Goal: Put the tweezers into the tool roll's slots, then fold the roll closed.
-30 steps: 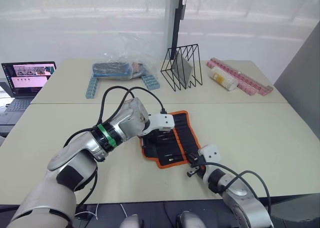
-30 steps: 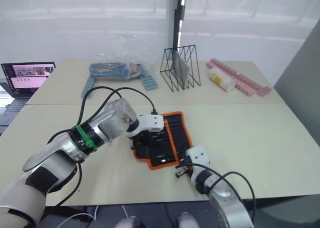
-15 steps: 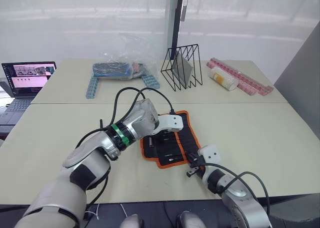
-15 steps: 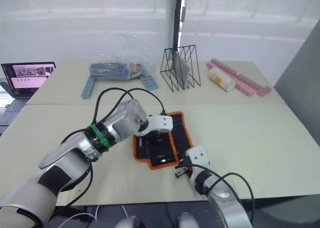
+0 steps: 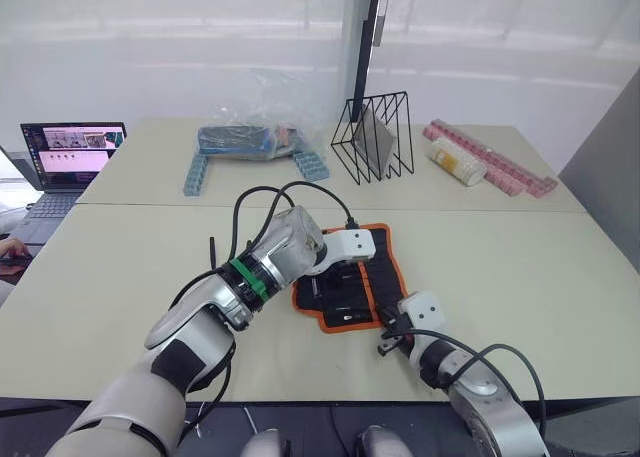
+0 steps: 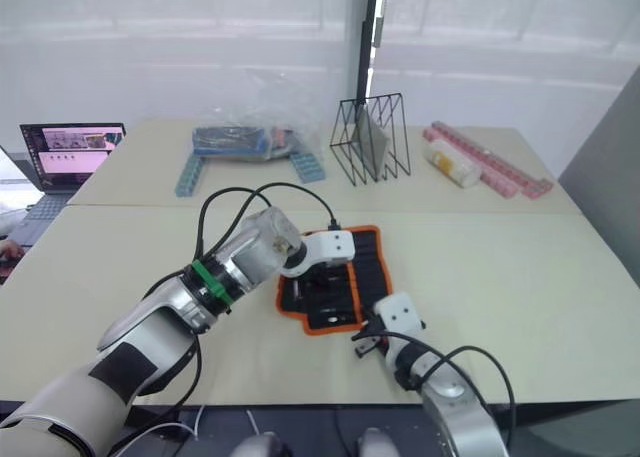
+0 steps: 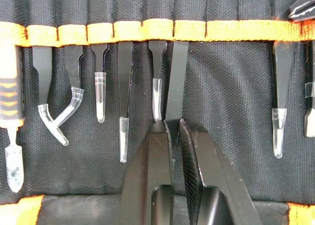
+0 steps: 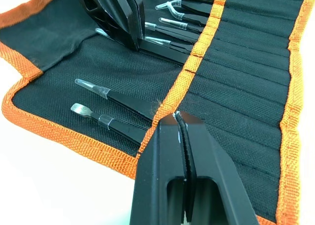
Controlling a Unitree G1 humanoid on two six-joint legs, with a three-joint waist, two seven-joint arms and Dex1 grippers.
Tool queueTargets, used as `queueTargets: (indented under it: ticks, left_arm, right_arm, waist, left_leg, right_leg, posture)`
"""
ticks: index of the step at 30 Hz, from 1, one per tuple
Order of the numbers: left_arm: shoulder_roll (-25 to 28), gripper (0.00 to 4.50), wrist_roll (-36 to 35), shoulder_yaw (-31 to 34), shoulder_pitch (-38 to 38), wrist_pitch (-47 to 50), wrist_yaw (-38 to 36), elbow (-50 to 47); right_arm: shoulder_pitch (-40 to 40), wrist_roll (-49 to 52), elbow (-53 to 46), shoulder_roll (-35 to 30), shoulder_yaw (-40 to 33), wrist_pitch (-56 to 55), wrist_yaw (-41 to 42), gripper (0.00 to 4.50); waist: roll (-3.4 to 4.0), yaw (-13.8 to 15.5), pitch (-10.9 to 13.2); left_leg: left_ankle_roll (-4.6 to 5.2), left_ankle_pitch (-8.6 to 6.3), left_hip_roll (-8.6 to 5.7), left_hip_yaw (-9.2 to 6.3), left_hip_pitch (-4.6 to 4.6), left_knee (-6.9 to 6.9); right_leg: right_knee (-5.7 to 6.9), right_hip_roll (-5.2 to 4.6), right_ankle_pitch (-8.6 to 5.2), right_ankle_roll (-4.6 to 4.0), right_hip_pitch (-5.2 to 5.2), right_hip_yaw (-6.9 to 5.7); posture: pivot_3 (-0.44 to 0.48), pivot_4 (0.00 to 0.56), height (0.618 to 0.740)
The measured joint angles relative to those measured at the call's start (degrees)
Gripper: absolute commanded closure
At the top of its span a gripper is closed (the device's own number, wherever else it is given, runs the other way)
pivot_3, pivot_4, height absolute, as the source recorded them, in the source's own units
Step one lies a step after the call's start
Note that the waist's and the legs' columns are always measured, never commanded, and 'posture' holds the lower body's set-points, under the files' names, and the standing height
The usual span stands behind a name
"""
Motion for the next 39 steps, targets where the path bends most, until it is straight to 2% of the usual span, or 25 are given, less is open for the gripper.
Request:
queueTargets:
  ticks: [9,25,27,36,38,39]
  left_arm:
    - [1.4,4.49,1.4,-0.9,1.5,-6.6,0.2,-2.3]
    - [-0.9,4.49,1.5,0.9,2.9,-10.3,2.3,-0.4]
    - [-0.7,3.64,1.5,1.1,3.0,-10.2,2.3,-0.4]
    - [1.7,0.77,1.3,1.5,4.5,-9.1,0.5,-5.0]
    - [3.3,0.16,1.1,1.5,4.8,-7.6,-0.6,-7.9]
    - [4.6,0.06,1.0,1.7,4.9,-6.5,-0.9,-9.7]
  right_arm:
    - [0.0,0.1,-0.4,0.2,1.0,0.0,0.1,4.50]
    - [0.1,0.1,-0.7,-0.7,1.0,0.4,0.1,4.50]
    - [0.3,0.1,-0.9,-0.7,1.0,0.4,0.1,4.50]
    - [0.0,0.1,-0.9,-0.7,1.3,0.9,0.1,4.50]
    - [-0.5,0.1,-0.7,-0.7,1.5,1.2,0.4,4.50]
    - [-0.8,0.1,-0.6,-0.7,1.7,1.2,0.6,4.50]
  waist:
    - [-0.01,-0.7,0.0]
    - [-0.04,-0.7,-0.1]
    - [-0.04,-0.7,-0.1]
    - [-0.03,-0.8,-0.1]
    - [-0.03,-1.1,-0.1]
    - [-0.03,-1.3,-0.1]
  left_leg:
    - [0.02,-0.01,0.02,0.00,-0.04,-0.06]
    - [0.04,-0.02,0.00,0.00,-0.01,-0.04]
    - [0.04,-0.02,-0.01,0.00,-0.01,-0.04]
    - [0.05,-0.03,0.01,0.01,-0.02,-0.04]
    - [0.05,-0.03,0.02,0.02,-0.03,-0.04]
    - [0.05,-0.03,0.03,0.03,-0.02,-0.05]
  right_leg:
    - [0.00,0.15,-0.05,-0.06,-0.11,0.05]
    - [0.00,0.08,-0.08,-0.02,-0.04,0.04]
    - [0.00,0.09,-0.08,-0.02,-0.04,0.04]
    - [0.02,0.09,-0.08,-0.02,-0.07,0.05]
    - [0.04,0.11,-0.08,-0.02,-0.11,0.08]
    - [0.07,0.15,-0.08,-0.02,-0.14,0.11]
  posture:
    - [0.000,0.150,0.722]
    - [0.000,0.150,0.722]
    - [0.000,0.150,0.722]
    - [0.000,0.150,0.722]
    - [0.000,0.150,0.722]
    - [0.000,0.150,0.722]
